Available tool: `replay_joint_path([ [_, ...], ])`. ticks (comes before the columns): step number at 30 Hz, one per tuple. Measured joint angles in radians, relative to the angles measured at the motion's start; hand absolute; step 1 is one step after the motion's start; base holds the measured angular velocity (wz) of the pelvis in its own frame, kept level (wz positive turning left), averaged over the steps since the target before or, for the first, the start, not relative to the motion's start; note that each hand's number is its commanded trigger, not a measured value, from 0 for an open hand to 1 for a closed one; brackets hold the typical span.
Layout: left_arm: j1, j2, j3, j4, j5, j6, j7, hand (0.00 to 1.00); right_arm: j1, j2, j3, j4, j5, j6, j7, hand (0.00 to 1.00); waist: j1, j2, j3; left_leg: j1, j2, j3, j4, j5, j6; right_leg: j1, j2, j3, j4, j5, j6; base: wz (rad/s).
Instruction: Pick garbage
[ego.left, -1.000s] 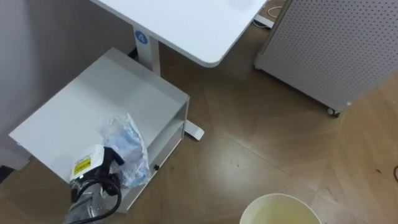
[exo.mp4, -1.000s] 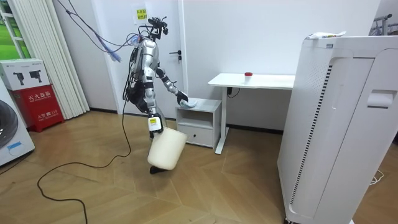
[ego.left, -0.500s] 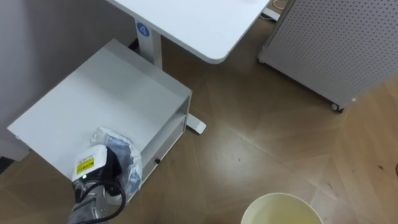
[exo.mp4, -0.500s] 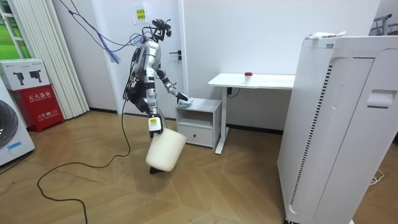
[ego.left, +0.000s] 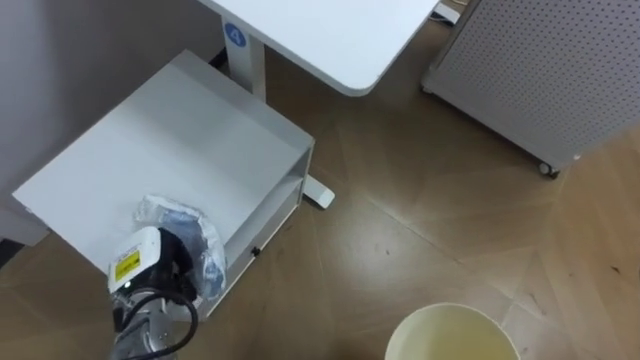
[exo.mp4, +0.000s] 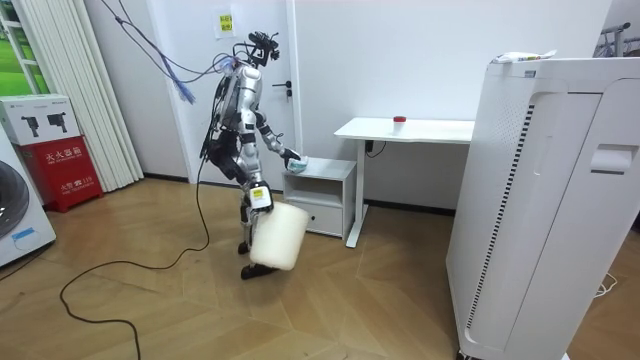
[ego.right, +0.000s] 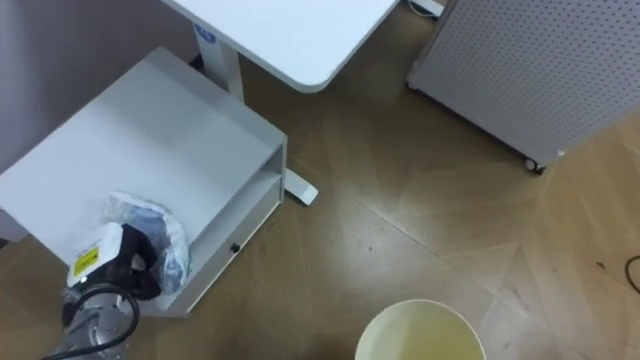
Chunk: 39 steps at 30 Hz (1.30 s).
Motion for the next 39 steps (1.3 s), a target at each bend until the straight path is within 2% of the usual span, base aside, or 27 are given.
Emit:
replay_joint_path([
  [1, 0.007, -0.002, -0.004, -0.009, -0.014, -0.003, -0.001, 1.00, -0.006, 0.003, 0.000, -0.001, 0.000, -0.004, 0.000, 1.00, 0.002, 0.000, 0.0000, 0.003, -0.005, 0.000, -0.003, 0.000, -0.001, 0.002, 0.000, 0.001, -0.001, 0.000, 0.000, 0.04],
  [3, 0.036, -0.037, -0.014, -0.056, -0.064, -0.022, -0.017, 1.00, -0.031, 0.018, 0.002, -0.031, -0.016, -0.023, 0.010, 1.00, 0.014, 0.000, 0.0000, 0.008, -0.011, 0.001, -0.008, 0.002, -0.002, 0.004, -0.005, 0.003, 0.001, -0.001, 0.001, 0.00],
  [4, 0.041, -0.045, -0.018, -0.065, -0.071, -0.027, -0.021, 1.00, -0.037, 0.026, 0.004, -0.033, -0.022, -0.029, 0.016, 1.00, 0.019, 0.000, 0.0000, 0.009, -0.011, 0.001, -0.009, 0.002, -0.002, 0.005, -0.005, 0.003, 0.001, -0.001, 0.001, 0.00],
  [6, 0.059, -0.082, -0.055, -0.089, -0.102, -0.051, -0.045, 1.00, -0.071, 0.067, 0.031, -0.034, -0.053, -0.049, 0.038, 1.00, 0.028, -0.002, 0.0030, 0.021, -0.011, 0.000, -0.014, 0.003, -0.003, 0.018, -0.008, -0.003, 0.001, -0.001, 0.001, 0.04],
  [7, 0.065, -0.087, -0.062, -0.094, -0.109, -0.059, -0.054, 1.00, -0.082, 0.076, 0.036, -0.034, -0.056, -0.053, 0.039, 1.00, 0.028, -0.003, 0.0040, 0.026, -0.011, 0.000, -0.015, 0.003, -0.003, 0.024, -0.010, -0.004, 0.001, -0.001, 0.001, 0.00],
  [8, 0.082, -0.112, -0.074, -0.109, -0.108, -0.069, -0.072, 1.00, -0.095, 0.090, 0.043, -0.038, -0.068, -0.062, 0.045, 1.00, 0.031, -0.003, 0.0042, 0.035, -0.012, 0.001, -0.016, 0.003, -0.003, 0.032, -0.013, -0.005, 0.000, -0.001, 0.001, 0.00],
  [9, 0.090, -0.124, -0.081, -0.120, -0.108, -0.074, -0.084, 1.00, -0.095, 0.094, 0.053, -0.044, -0.072, -0.069, 0.049, 1.00, 0.033, -0.003, 0.0047, 0.038, -0.012, 0.001, -0.017, 0.003, -0.003, 0.036, -0.013, -0.005, -0.002, -0.001, 0.001, 0.00],
  [11, 0.135, -0.146, -0.131, -0.199, -0.108, -0.090, -0.131, 1.00, -0.093, 0.106, 0.078, -0.082, -0.100, -0.079, 0.073, 1.00, 0.044, -0.006, 0.0064, 0.044, -0.012, 0.001, -0.020, 0.002, -0.003, 0.041, -0.016, -0.007, -0.004, -0.001, 0.001, 0.00],
  [15, 0.196, -0.160, -0.232, -0.288, -0.108, -0.125, -0.214, 1.00, -0.092, 0.130, 0.080, -0.106, -0.132, -0.078, 0.135, 1.00, 0.055, -0.006, 0.0064, 0.049, -0.015, 0.001, -0.019, 0.003, -0.002, 0.042, -0.029, -0.010, 0.000, -0.005, 0.002, 0.00],
  [18, 0.226, -0.178, -0.280, -0.293, -0.110, -0.129, -0.272, 1.00, -0.088, 0.131, 0.090, -0.111, -0.150, -0.078, 0.166, 1.00, 0.055, -0.007, 0.0059, 0.057, -0.022, 0.004, -0.029, 0.005, 0.002, 0.043, -0.028, -0.002, 0.005, -0.008, 0.005, 0.00],
  [21, 0.236, -0.183, -0.330, -0.294, -0.121, -0.130, -0.330, 1.00, -0.082, 0.132, 0.108, -0.112, -0.154, -0.079, 0.172, 1.00, 0.051, -0.009, 0.0044, 0.058, -0.027, 0.007, -0.030, 0.006, 0.003, 0.042, -0.030, 0.001, 0.008, -0.007, 0.006, 0.00],
  [27, 0.251, -0.187, -0.360, -0.287, -0.130, -0.133, -0.415, 1.00, -0.060, 0.133, 0.128, -0.108, -0.158, -0.078, 0.179, 1.00, 0.049, -0.031, -0.0093, 0.062, -0.028, 0.013, -0.021, 0.006, 0.004, 0.043, -0.030, 0.001, 0.015, -0.008, 0.007, 0.00],
  [31, 0.255, -0.190, -0.369, -0.276, -0.137, -0.127, -0.459, 1.00, -0.047, 0.129, 0.146, -0.109, -0.143, -0.078, 0.179, 1.00, 0.049, -0.031, -0.0095, 0.067, -0.027, 0.011, -0.015, 0.006, 0.004, 0.051, -0.029, 0.000, 0.015, -0.008, 0.007, 0.00],
  [33, 0.269, -0.182, -0.387, -0.277, -0.154, -0.119, -0.491, 1.00, -0.039, 0.129, 0.147, -0.109, -0.145, -0.077, 0.179, 1.00, 0.050, -0.030, -0.0099, 0.076, -0.027, 0.012, -0.026, 0.007, 0.006, 0.054, -0.031, 0.004, 0.017, -0.007, 0.008, 0.00],
  [34, 0.274, -0.179, -0.391, -0.277, -0.153, -0.117, -0.505, 0.46, -0.036, 0.129, 0.148, -0.109, -0.145, -0.077, 0.180, 1.00, 0.051, -0.030, -0.0107, 0.080, -0.027, 0.012, -0.030, 0.008, 0.007, 0.056, -0.031, 0.005, 0.017, -0.007, 0.008, -0.05],
  [35, 0.288, -0.174, -0.401, -0.277, -0.153, -0.108, -0.527, 0.00, -0.033, 0.129, 0.150, -0.109, -0.145, -0.077, 0.180, 1.00, 0.052, -0.027, -0.0159, 0.083, -0.027, 0.015, -0.031, 0.008, 0.007, 0.057, -0.032, 0.007, 0.018, -0.007, 0.008, -0.07],
  [36, 0.301, -0.171, -0.410, -0.277, -0.153, -0.101, -0.550, 0.00, -0.033, 0.129, 0.153, -0.109, -0.145, -0.077, 0.179, 1.00, 0.052, -0.024, -0.0191, 0.088, -0.028, 0.018, -0.030, 0.008, 0.007, 0.057, -0.032, 0.010, 0.020, -0.007, 0.008, -0.08],
  [39, 0.324, -0.165, -0.426, -0.277, -0.146, -0.087, -0.598, 0.00, -0.033, 0.128, 0.154, -0.109, -0.144, -0.077, 0.179, 1.00, 0.054, -0.021, -0.0213, 0.096, -0.028, 0.032, -0.027, 0.008, 0.007, 0.053, -0.032, 0.021, 0.027, -0.007, 0.008, -0.11],
])
